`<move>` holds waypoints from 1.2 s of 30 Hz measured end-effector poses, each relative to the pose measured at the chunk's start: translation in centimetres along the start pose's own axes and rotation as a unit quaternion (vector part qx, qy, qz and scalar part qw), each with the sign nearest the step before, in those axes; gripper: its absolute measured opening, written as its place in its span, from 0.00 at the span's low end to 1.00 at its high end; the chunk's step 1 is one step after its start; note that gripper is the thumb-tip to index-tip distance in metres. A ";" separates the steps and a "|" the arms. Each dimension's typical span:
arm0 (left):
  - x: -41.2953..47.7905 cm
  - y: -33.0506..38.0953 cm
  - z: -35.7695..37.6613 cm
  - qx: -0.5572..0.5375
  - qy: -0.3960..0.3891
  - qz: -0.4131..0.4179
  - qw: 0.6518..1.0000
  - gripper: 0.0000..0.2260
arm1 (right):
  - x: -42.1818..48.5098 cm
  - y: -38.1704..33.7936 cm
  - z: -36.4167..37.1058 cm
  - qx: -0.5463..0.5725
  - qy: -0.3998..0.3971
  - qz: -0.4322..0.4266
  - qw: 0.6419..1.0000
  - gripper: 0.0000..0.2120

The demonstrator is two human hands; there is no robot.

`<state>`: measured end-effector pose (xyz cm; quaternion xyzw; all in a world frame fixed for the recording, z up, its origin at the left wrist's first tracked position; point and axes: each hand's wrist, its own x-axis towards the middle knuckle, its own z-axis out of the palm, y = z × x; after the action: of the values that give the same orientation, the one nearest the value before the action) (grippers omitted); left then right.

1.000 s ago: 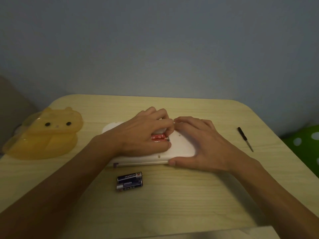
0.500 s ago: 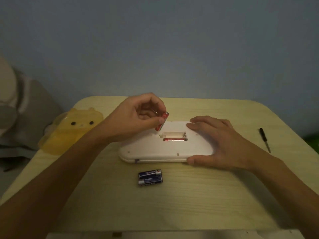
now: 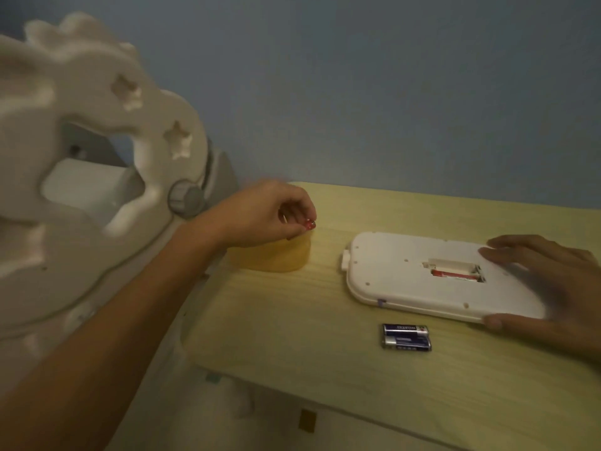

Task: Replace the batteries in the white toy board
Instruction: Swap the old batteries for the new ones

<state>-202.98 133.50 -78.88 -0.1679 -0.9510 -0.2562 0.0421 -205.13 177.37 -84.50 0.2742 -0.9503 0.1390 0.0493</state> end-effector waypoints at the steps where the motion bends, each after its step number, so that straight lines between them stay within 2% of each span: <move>1: 0.0 -0.3 0.0 0.032 -0.015 -0.004 0.999 0.08 | 0.0 0.0 0.0 0.001 0.001 0.001 1.000 0.45; 4: 0.0 -1.0 0.8 0.103 -0.043 -0.009 0.994 0.06 | 0.0 -0.4 -0.2 0.015 0.008 0.007 1.000 0.45; 8: 0.5 -0.9 1.2 0.138 -0.060 -0.015 0.989 0.05 | -0.1 -0.5 -0.4 0.010 -0.009 0.009 1.000 0.46; 12: 1.6 1.3 1.0 0.117 -0.039 0.000 0.992 0.07 | -0.3 -1.1 -0.9 0.003 -0.022 0.007 1.000 0.49; 15: 2.7 5.2 2.6 0.103 -0.030 0.063 0.992 0.08 | -0.4 -1.5 -1.1 0.003 -0.030 0.005 1.000 0.51; 18: 4.1 9.0 5.1 0.138 -0.049 0.132 0.980 0.11 | -0.4 -1.5 -1.2 -0.003 -0.034 0.004 0.999 0.51; 22: 5.8 11.9 8.4 0.107 -0.061 0.192 0.974 0.14 | -0.4 -1.6 -1.1 -0.009 -0.043 0.003 0.999 0.51; 27: 6.8 12.9 11.3 0.069 -0.077 0.208 0.973 0.19 | -0.5 -1.7 -1.1 0.009 -0.036 0.005 0.999 0.49; 36: 7.4 13.0 11.9 0.064 -0.087 0.226 0.968 0.12 | -0.3 -1.2 -0.6 0.002 -0.032 -0.004 0.999 0.49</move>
<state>-205.47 152.22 -81.82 -0.3974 -0.9026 -0.1633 0.0262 -204.22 176.67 -83.71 0.2824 -0.9500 0.1317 0.0184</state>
